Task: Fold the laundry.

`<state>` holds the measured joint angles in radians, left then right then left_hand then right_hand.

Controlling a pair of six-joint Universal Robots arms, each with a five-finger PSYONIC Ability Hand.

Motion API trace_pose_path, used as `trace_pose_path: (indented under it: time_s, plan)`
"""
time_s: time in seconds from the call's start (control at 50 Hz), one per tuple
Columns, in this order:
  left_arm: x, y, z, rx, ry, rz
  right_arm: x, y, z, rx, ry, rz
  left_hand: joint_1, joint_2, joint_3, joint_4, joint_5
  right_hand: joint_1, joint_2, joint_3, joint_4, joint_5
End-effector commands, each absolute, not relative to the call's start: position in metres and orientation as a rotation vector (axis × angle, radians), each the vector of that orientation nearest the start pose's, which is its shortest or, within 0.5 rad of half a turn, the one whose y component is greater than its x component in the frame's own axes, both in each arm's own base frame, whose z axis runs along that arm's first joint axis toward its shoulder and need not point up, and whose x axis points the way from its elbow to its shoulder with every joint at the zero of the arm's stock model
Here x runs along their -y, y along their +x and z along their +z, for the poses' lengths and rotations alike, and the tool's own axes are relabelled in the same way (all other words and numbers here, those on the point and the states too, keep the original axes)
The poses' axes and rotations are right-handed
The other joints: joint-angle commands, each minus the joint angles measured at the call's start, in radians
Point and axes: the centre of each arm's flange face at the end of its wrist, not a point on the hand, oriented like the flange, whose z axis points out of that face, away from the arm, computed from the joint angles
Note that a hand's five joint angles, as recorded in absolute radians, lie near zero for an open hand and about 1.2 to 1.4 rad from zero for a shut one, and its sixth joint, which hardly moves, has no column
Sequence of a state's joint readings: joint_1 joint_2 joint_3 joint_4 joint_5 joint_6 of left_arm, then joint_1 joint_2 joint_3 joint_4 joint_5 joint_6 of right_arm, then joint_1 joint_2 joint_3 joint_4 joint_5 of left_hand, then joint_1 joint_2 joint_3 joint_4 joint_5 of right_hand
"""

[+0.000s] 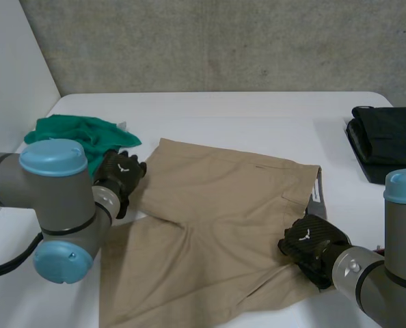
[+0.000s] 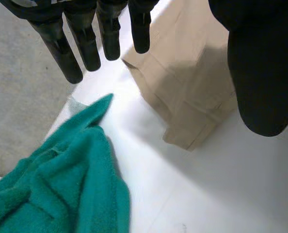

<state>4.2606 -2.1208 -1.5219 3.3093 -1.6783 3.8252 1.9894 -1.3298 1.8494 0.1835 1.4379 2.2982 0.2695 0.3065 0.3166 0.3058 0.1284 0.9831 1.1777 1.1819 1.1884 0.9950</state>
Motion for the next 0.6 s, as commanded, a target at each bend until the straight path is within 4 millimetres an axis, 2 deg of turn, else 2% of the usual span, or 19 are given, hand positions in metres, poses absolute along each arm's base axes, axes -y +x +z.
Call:
trace_pose_path:
  time_s: [0.02,0.12,0.14,0.18,0.2,0.26,0.28,0.34,0.36,0.46,0.6]
  plan:
    - [0.266,-0.262,0.192,-2.096,1.054,-1.832,0.184,0.238,0.160,-2.286,-1.711,-1.426,0.023,-0.014,-0.024,-0.013,-0.010,0.413,0.219,0.214,0.208,0.227]
    - [0.236,-0.249,0.214,-2.213,0.956,-1.889,0.192,0.240,0.166,-2.321,-1.577,-1.458,0.094,0.057,0.047,0.057,0.060,0.413,0.219,0.214,0.208,0.227]
    - [0.222,-0.244,0.216,-2.277,0.943,-1.862,0.193,0.240,0.166,-2.326,-1.567,-1.460,0.094,0.057,0.047,0.057,0.060,0.413,0.219,0.214,0.208,0.227]
    - [0.211,-0.239,0.217,-2.329,0.934,-1.834,0.198,0.236,0.166,-2.347,-1.545,-1.466,0.105,0.068,0.058,0.069,0.072,0.413,0.219,0.214,0.208,0.227]
    - [0.199,-0.234,0.218,-2.385,0.926,-1.794,0.199,0.235,0.166,-2.355,-1.536,-1.464,0.135,0.098,0.087,0.098,0.101,0.413,0.219,0.214,0.208,0.227]
    - [0.181,-0.229,0.219,-2.469,0.933,-1.729,0.201,0.233,0.166,-2.365,-1.527,-1.463,0.150,0.113,0.102,0.113,0.116,0.413,0.219,0.214,0.208,0.227]
    - [0.168,-0.228,0.215,-2.532,0.958,-1.670,0.201,0.233,0.166,-2.365,-1.527,-1.463,0.150,0.113,0.102,0.113,0.116,0.413,0.219,0.214,0.208,0.227]
    - [0.152,-0.226,0.208,-2.629,1.002,-1.565,0.202,0.232,0.165,-2.366,-1.521,-1.470,0.158,0.121,0.111,0.122,0.125,0.413,0.219,0.214,0.208,0.227]
    - [0.142,-0.223,0.202,-2.701,1.019,-1.471,0.203,0.232,0.165,-2.365,-1.520,-1.473,0.179,0.142,0.132,0.142,0.145,0.413,0.219,0.214,0.208,0.227]
    - [0.122,-0.216,0.190,-2.805,1.051,-1.286,0.207,0.232,0.166,-2.360,-1.510,-1.517,0.217,0.180,0.170,0.181,0.184,0.413,0.219,0.214,0.208,0.227]
    - [0.122,-0.214,0.182,-2.816,1.041,-1.252,0.204,0.232,0.163,-2.364,-1.514,-1.501,0.220,0.183,0.173,0.184,0.187,0.413,0.219,0.214,0.208,0.227]
